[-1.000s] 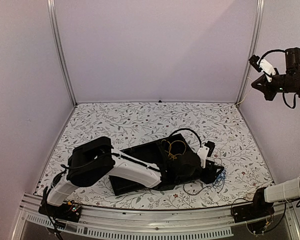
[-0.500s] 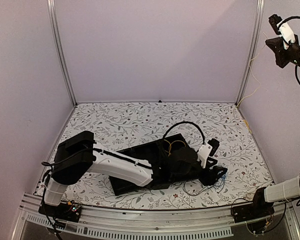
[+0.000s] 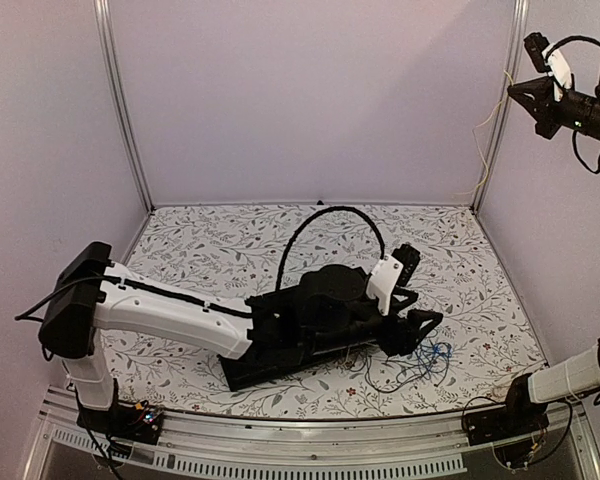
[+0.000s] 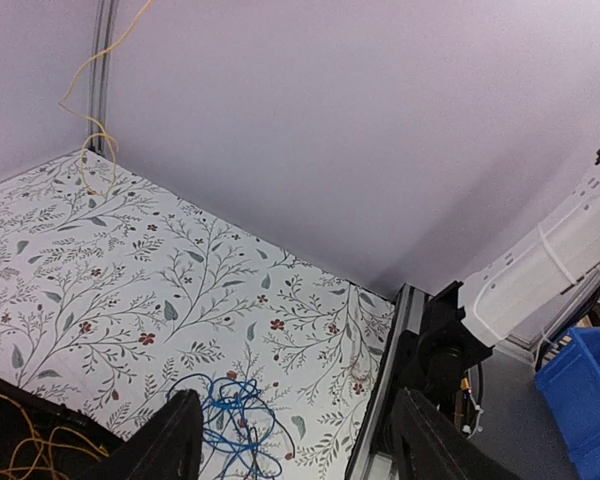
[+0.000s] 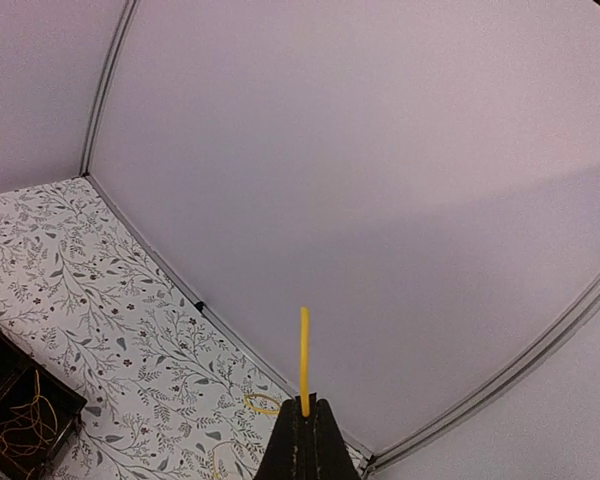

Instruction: Untangle the cables

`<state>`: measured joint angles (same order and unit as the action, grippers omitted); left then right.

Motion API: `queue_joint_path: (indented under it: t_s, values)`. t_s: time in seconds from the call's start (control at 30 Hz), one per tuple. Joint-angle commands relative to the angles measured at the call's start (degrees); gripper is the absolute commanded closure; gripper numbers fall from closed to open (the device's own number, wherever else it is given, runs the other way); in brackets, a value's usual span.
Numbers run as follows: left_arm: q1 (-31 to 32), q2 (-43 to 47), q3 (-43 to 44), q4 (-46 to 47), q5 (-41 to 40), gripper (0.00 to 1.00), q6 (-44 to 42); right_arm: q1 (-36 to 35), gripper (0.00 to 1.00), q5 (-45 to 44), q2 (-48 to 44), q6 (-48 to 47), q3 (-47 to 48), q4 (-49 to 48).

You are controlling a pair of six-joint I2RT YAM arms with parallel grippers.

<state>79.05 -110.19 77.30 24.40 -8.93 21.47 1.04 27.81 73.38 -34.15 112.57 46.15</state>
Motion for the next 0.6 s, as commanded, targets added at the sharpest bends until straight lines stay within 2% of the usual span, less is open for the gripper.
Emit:
queue_joint_path:
  t_s: [0.0, 0.1, 0.23, 0.4, 0.57]
  values:
    - [-1.0, 6.7, -4.5, -3.8, -3.6, 0.34, 0.7, -5.4, 1.00, 7.5, 1.3, 1.3, -1.7, 2.6]
    - [-2.1, 10.9, -7.8, -6.9, -5.3, 0.34, 1.6, -9.4, 1.00, 9.1, 1.5, 1.9, -4.2, 1.7]
    - [-3.4, 16.2, -12.9, -11.1, -11.3, 0.33, 3.2, -13.6, 1.00, 10.5, 2.5, 3.1, -5.3, 0.4]
    - [-4.9, 22.3, -17.7, -19.8, -20.1, 0.33, 7.7, -17.1, 1.00, 14.4, 5.0, 5.4, -5.8, -0.8]
    - [-5.9, 29.2, -24.8, -23.8, -26.0, 0.31, 11.3, -19.8, 1.00, 16.0, 6.8, 7.0, -8.0, -2.7]
